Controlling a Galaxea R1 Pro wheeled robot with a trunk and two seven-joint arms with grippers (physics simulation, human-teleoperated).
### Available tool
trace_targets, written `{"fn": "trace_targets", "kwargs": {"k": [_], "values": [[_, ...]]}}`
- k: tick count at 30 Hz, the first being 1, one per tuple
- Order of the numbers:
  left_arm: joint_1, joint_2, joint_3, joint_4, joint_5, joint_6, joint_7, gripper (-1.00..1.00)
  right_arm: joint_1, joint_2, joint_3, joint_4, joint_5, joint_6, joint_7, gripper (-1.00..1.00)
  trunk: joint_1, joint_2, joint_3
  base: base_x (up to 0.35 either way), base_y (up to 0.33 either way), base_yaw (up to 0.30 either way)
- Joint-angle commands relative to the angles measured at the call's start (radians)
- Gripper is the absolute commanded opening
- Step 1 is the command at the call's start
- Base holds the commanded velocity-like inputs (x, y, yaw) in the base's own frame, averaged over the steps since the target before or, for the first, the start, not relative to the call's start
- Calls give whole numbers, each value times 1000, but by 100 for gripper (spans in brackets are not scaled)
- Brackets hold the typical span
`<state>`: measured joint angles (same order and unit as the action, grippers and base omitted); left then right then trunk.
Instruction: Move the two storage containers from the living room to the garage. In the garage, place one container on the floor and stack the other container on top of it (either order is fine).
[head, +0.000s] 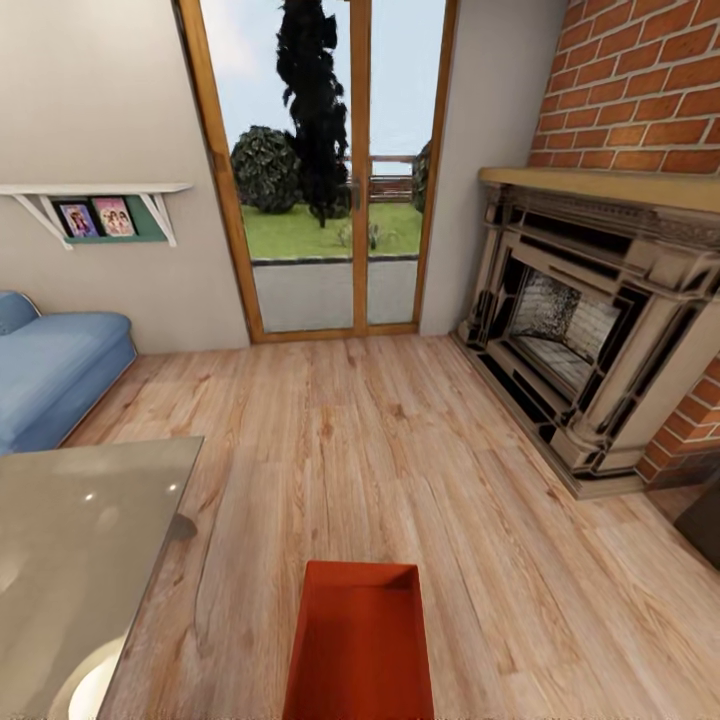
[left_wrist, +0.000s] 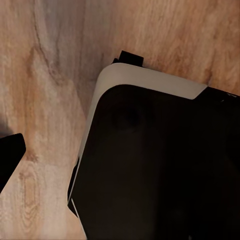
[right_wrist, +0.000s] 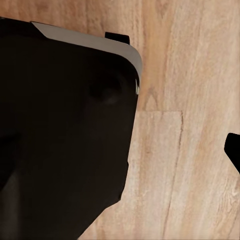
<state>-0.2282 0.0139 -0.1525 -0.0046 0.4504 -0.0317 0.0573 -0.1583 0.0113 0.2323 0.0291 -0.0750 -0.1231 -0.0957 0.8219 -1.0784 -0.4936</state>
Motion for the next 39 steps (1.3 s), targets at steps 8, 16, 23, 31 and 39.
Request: {"fn": "trace_targets", "kwargs": {"k": [8,16,23,31,39], "values": [[0,0,-9,0,8,-2,2,100,-1,1,9,5,-6,-4,-1,100,0,-1,-14,0,0,0],[0,0,-9,0,8,-2,2,100,-1,2,9,5,-6,30,1,100,0,-1,-27,0,0,0],[0,0,-9,0,8,-2,2,100,-1,3,10,4,-6,43,-1,100,0,-1,-38,0,0,22],[0,0,-9,0,8,-2,2,100,-1,8,7,1,-7,49,-5,100,0,-1,-51,0,0,66],[0,0,-9,0,8,-2,2,100,-1,8,4,0,-7,42,-12,100,0,-1,-64,0,0,44]]}}
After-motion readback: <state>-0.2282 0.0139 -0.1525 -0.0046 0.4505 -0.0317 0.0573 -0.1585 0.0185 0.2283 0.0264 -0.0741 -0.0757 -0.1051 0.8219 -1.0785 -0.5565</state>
